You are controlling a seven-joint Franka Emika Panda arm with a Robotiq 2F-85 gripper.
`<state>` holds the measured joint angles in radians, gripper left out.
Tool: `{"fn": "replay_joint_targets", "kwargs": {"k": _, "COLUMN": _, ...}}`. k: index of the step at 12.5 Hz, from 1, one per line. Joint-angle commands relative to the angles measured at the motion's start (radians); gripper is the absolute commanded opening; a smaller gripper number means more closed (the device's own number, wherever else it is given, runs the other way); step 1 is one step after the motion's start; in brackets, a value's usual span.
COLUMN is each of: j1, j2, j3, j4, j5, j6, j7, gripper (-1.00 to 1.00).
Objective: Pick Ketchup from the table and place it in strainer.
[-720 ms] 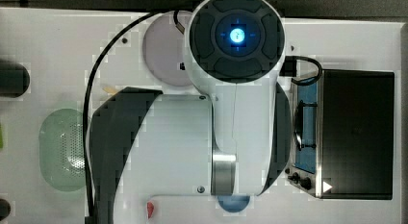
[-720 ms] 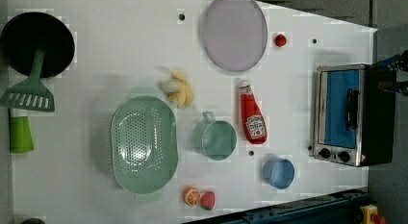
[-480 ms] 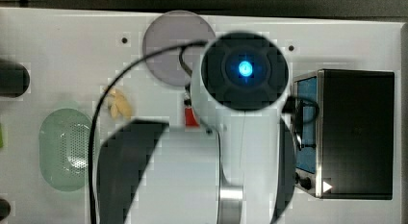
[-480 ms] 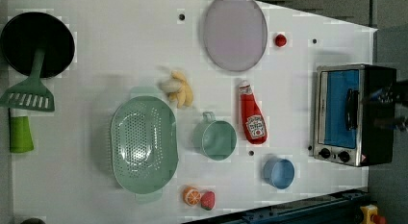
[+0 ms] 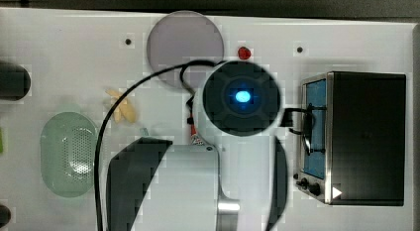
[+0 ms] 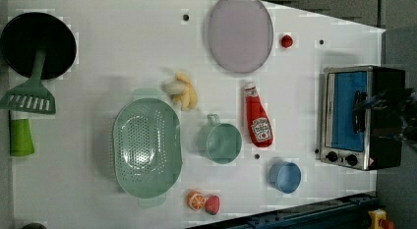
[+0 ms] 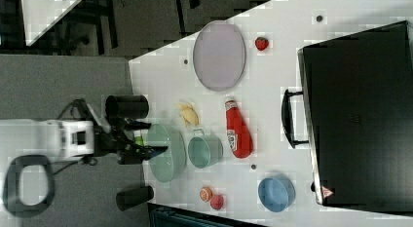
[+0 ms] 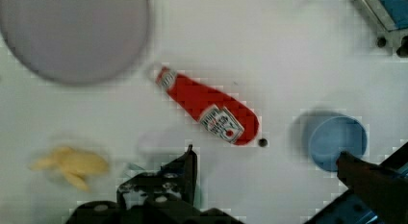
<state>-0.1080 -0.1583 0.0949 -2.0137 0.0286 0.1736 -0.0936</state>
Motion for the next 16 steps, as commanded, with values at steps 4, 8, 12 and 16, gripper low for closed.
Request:
{"fn": "replay_joint_targets", "kwargs": {"k": 4, "j1": -0.002, "j2": 0.047, "j3": 0.059, "j4": -0.224, "j5": 0.0, "j6": 0.246, "j7": -0.508, "gripper": 1.0}}
{"fn": "replay_joint_targets", "kwargs": {"k": 8, "j1": -0.002, "j2": 0.102, "j3": 0.068, "j4": -0.352, "j5": -0.001, "j6": 0.498, "j7": -0.814, "gripper": 1.0}}
{"fn": "replay_joint_targets", "kwargs": {"k": 12, "j1": -0.003, "j2": 0.222, "j3": 0.067, "j4": -0.407, "j5": -0.003, "j6": 0.655, "j7": -0.842, "gripper": 1.0}}
{"fn": "replay_joint_targets", "kwargs": {"k": 16, "j1": -0.003, "j2": 0.341, "j3": 0.065, "j4": -0.407, "j5": -0.003, "j6": 0.734, "j7": -0.841, "gripper": 1.0}}
